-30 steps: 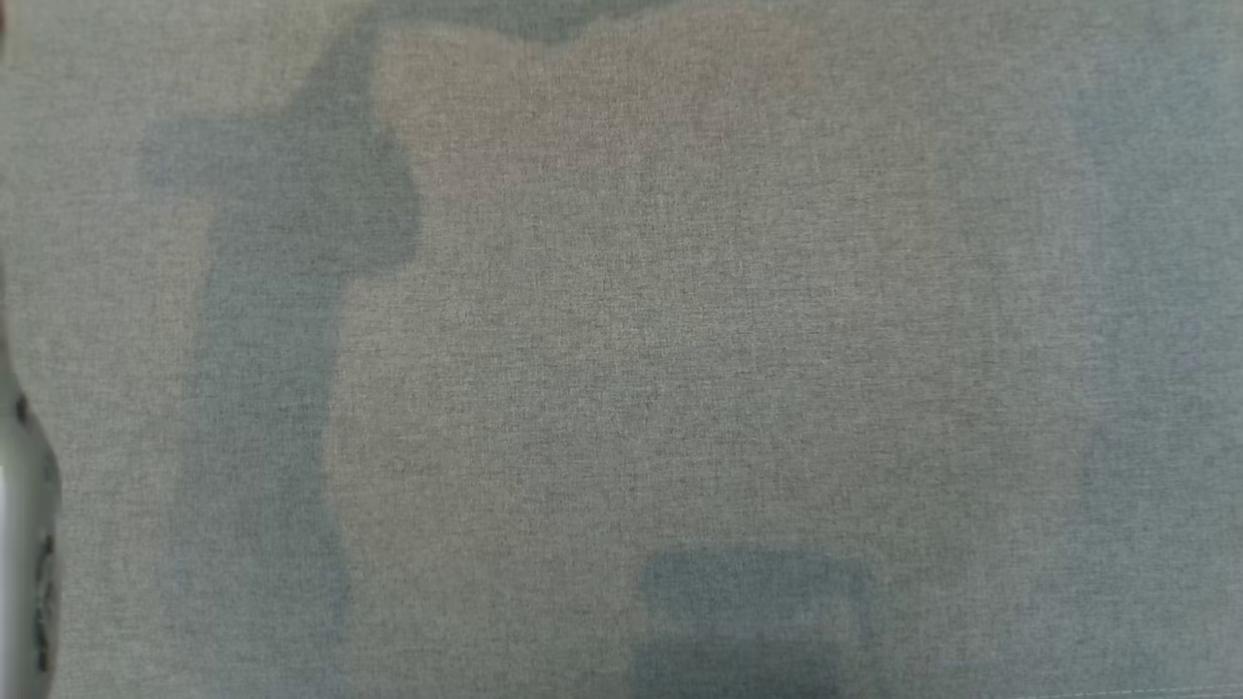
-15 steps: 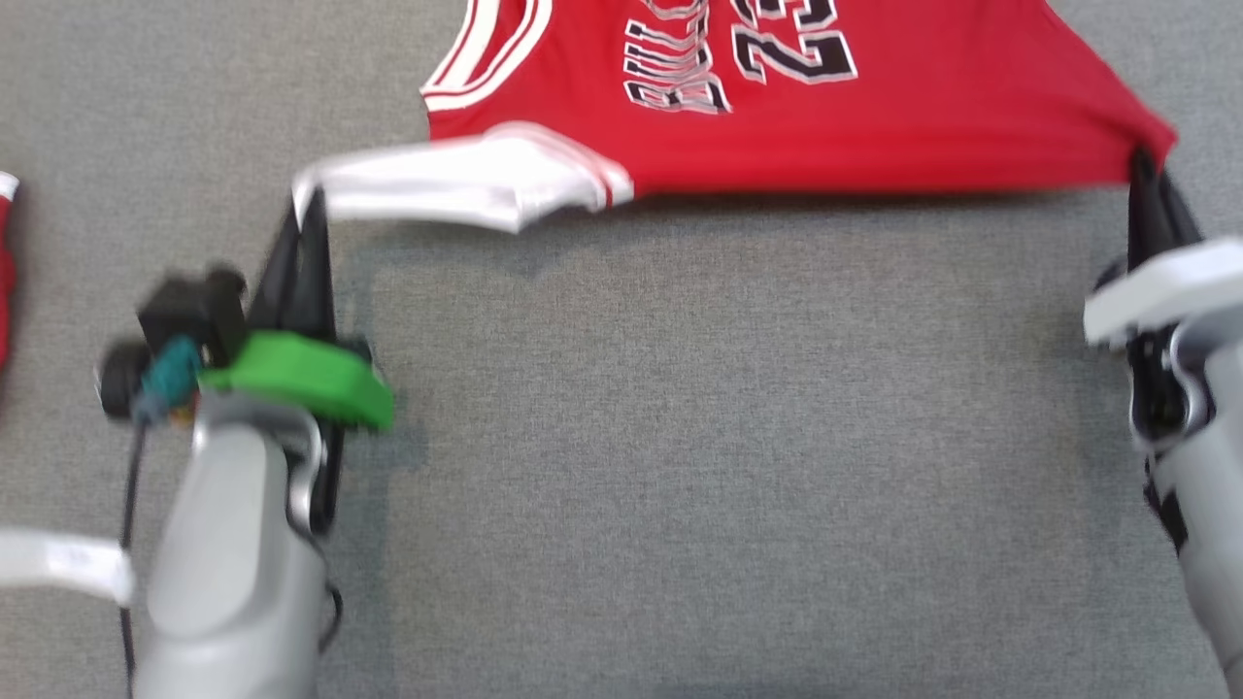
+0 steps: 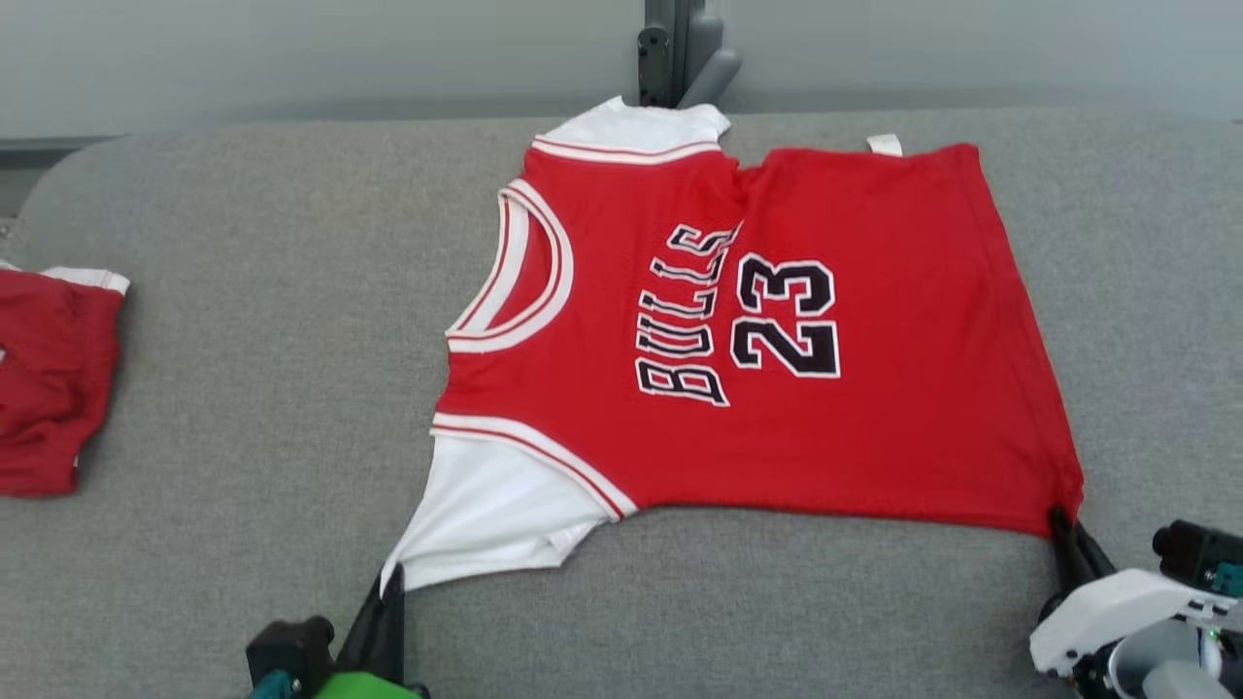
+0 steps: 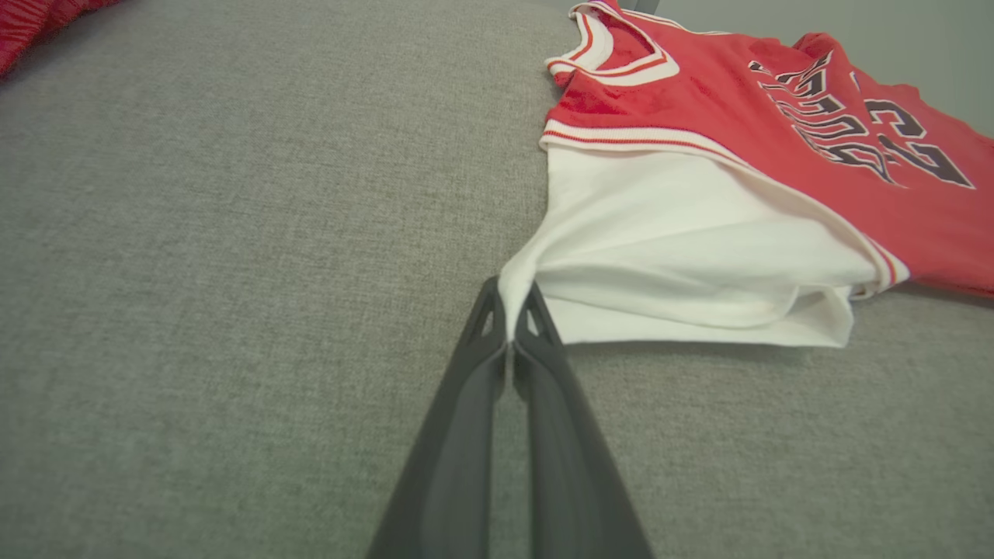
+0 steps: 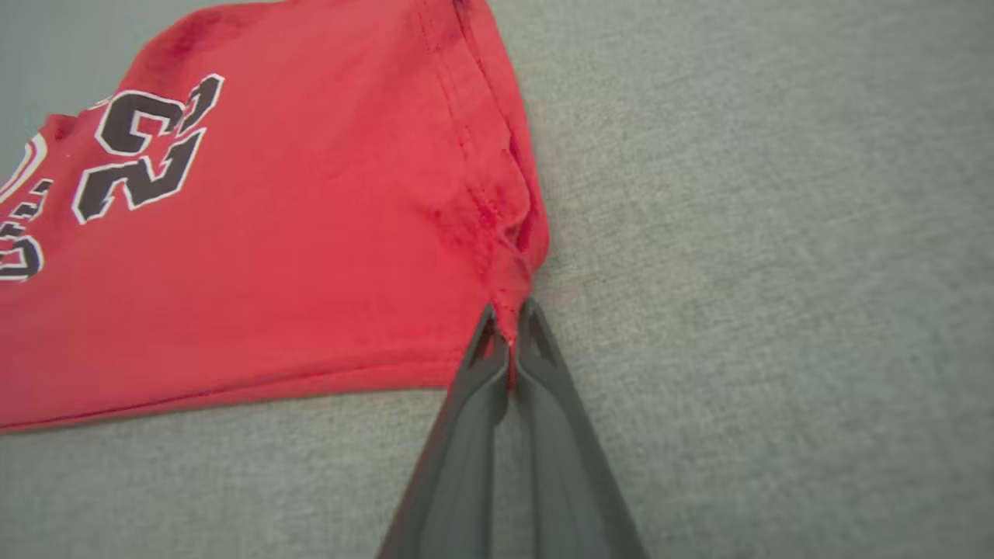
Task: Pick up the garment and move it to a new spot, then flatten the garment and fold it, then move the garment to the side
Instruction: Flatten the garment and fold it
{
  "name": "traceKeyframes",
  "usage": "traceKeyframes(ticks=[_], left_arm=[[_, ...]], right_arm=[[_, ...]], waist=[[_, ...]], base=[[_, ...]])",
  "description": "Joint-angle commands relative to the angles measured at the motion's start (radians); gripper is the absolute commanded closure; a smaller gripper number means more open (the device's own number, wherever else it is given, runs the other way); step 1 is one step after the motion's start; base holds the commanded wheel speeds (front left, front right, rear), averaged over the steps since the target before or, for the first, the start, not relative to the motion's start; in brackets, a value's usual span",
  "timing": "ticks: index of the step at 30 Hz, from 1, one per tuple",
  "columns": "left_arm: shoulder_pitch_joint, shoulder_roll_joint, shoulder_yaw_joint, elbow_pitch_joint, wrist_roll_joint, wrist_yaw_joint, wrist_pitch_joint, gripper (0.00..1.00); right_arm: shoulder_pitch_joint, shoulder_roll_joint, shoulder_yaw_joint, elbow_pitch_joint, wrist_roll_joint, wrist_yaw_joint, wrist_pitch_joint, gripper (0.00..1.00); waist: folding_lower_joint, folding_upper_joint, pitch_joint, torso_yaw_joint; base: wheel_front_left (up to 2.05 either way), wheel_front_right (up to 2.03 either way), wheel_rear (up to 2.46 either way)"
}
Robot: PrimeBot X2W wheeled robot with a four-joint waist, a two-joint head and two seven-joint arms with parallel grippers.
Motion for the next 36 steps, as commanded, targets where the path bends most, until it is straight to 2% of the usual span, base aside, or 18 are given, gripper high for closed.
traceKeyframes(ticks=[1, 11, 20, 24, 29, 33, 36], left_arm=[[0.028, 0.009, 0.001, 0.004, -0.009, 0.006, -0.005, 1.0], [0.21, 0.008, -0.015, 0.008, 0.01, 0.007, -0.004, 1.0], [0.247, 0.008, -0.045, -0.013, 0.007, 0.001, -0.004, 1.0], [0.208, 0.007, -0.053, -0.072, 0.018, -0.004, -0.004, 1.0], [0.133, 0.007, -0.053, -0.195, 0.035, -0.009, -0.004, 1.0], [0.022, 0.006, -0.066, -0.274, 0.063, -0.016, -0.004, 1.0], [-0.083, 0.007, -0.08, -0.28, 0.091, -0.02, -0.004, 1.0]], right_arm=[[0.034, -0.008, 0.004, 0.008, -0.005, -0.004, -0.002, 1.0], [0.234, 0.018, 0.0, -0.016, -0.023, -0.004, 0.0, 1.0], [0.297, 0.025, 0.015, -0.033, -0.04, -0.003, 0.0, 1.0], [0.288, 0.021, 0.008, -0.044, -0.043, -0.003, 0.0, 1.0], [0.223, 0.018, -0.046, -0.127, -0.039, -0.003, -0.001, 1.0], [0.145, 0.014, -0.084, -0.186, -0.042, -0.003, -0.002, 1.0], [0.073, 0.008, -0.085, -0.191, -0.036, -0.003, -0.001, 1.0]], waist=[[0.0001, 0.0076, -0.102, 0.005], [0.0001, 0.0076, -0.18, 0.032], [0.0001, 0.0076, -0.177, 0.043], [0.0001, 0.0076, -0.162, 0.036], [0.0001, 0.0076, -0.125, 0.019], [0.0001, 0.0076, -0.064, 0.004], [0.0001, 0.0076, -0.024, -0.005]], base=[[0.0, 0.0, 0.0], [0.0, 0.0, 0.0], [0.0, 0.0, 0.0], [0.0, 0.0, 0.0], [0.0, 0.0, 0.0], [0.0, 0.0, 0.0], [0.0, 0.0, 0.0]])
